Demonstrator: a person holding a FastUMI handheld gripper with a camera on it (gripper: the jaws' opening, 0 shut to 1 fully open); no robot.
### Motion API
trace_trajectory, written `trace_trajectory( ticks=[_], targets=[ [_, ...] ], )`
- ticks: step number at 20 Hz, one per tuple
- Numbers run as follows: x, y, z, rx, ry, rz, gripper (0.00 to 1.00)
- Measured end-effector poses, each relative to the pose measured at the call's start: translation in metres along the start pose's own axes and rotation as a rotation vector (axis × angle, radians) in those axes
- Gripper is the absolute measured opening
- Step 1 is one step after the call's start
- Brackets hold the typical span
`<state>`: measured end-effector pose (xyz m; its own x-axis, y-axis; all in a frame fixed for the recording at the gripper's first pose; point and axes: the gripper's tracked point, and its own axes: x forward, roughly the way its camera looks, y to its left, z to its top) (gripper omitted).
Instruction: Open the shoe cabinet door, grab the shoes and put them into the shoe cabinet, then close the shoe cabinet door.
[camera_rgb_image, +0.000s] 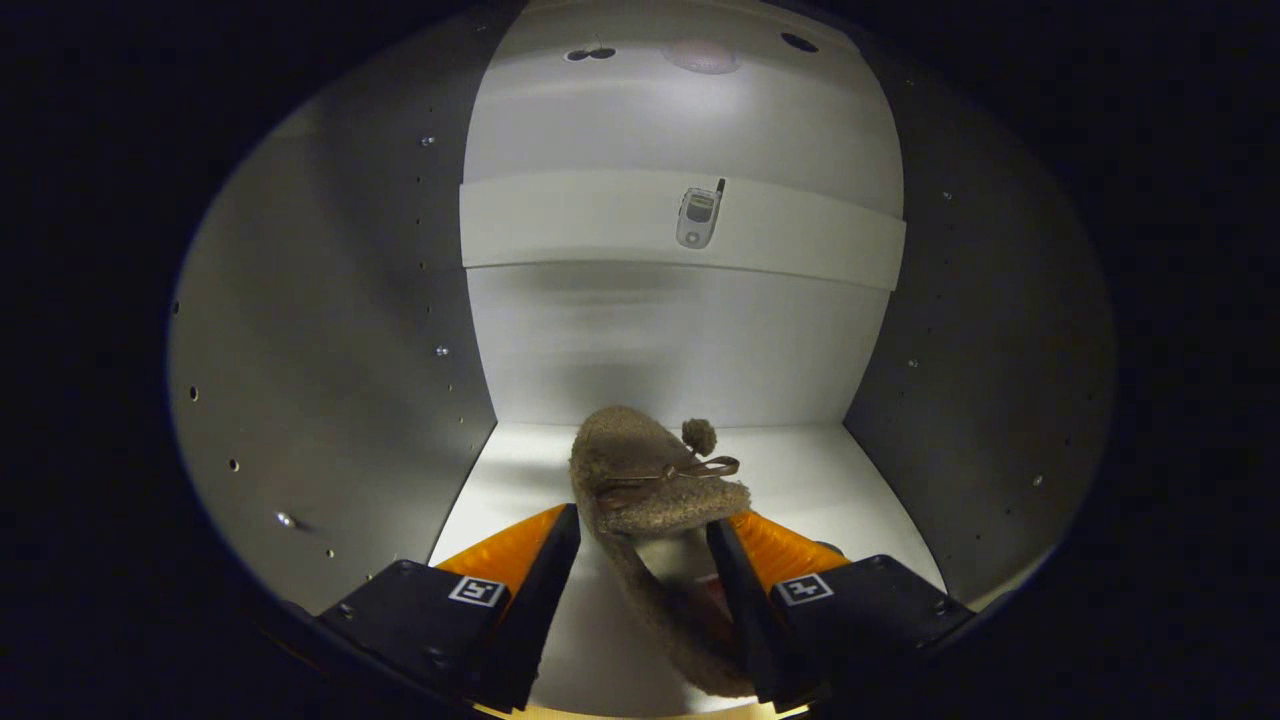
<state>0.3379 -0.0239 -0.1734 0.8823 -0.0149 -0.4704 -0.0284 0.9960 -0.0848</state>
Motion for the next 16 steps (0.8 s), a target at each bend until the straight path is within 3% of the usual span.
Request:
trace_trajectory(
  ticks=[2, 5, 16],
  targets=[
    [-0.007, 0.0, -0.001, -0.005, -0.006, -0.008, 0.83],
    [-0.024, -0.001, -0.001, 0.006, -0.011, -0.017, 0.96],
    [-0.149, -0.025, 0.018, 0.05, -0.158, -0.018, 0.99]
  ],
)
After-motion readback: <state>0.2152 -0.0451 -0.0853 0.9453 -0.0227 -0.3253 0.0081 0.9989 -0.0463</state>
